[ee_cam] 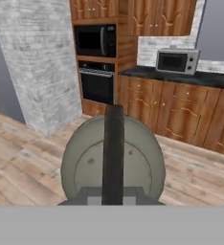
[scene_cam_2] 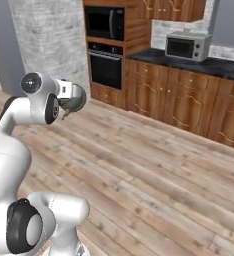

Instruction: Pick the kettle from the counter and place it on a stove burner. Then turn the burner on.

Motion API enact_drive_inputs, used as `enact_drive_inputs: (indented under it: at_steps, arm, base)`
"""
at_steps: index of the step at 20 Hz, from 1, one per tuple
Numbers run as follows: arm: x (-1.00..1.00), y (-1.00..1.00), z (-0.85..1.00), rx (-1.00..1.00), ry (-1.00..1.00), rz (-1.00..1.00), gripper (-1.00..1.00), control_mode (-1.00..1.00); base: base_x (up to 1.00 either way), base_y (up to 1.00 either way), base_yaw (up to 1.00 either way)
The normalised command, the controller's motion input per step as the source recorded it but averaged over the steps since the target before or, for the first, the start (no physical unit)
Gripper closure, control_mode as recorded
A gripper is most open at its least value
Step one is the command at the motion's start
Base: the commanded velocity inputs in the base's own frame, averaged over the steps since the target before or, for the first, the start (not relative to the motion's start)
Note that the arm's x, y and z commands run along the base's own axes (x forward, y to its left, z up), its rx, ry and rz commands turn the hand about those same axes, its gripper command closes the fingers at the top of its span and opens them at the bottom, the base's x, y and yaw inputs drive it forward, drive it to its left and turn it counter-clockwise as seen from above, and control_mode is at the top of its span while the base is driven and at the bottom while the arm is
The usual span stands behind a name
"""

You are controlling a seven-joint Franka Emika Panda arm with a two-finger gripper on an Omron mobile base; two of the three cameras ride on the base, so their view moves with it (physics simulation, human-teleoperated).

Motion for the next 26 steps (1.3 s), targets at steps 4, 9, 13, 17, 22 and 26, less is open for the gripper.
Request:
enact_drive_inputs:
  at_steps: [4, 9, 13, 17, 22, 26]
  arm:
    - [0.00, 0.00, 0.00, 0.00, 0.00, 0.00, 1.00, 1.00]
    - [0.00, 0.00, 0.00, 0.00, 0.00, 0.00, 1.00, 1.00]
    - [0.00, 0.00, 0.00, 0.00, 0.00, 0.00, 1.00, 1.00]
    - [0.00, 0.00, 0.00, 0.00, 0.00, 0.00, 1.00, 1.00]
    - [0.00, 0.00, 0.00, 0.00, 0.00, 0.00, 1.00, 1.00]
    - [0.00, 0.00, 0.00, 0.00, 0.00, 0.00, 1.00, 1.00]
  base:
    - [0.96, -0.70, 0.36]
    - [0.98, -0.33, 0.52]
    - [1.00, -0.02, 0.60]
    - [1.00, -0.03, 0.53]
    - [1.00, -0.33, 0.38]
    - [1.00, -0.85, 0.25]
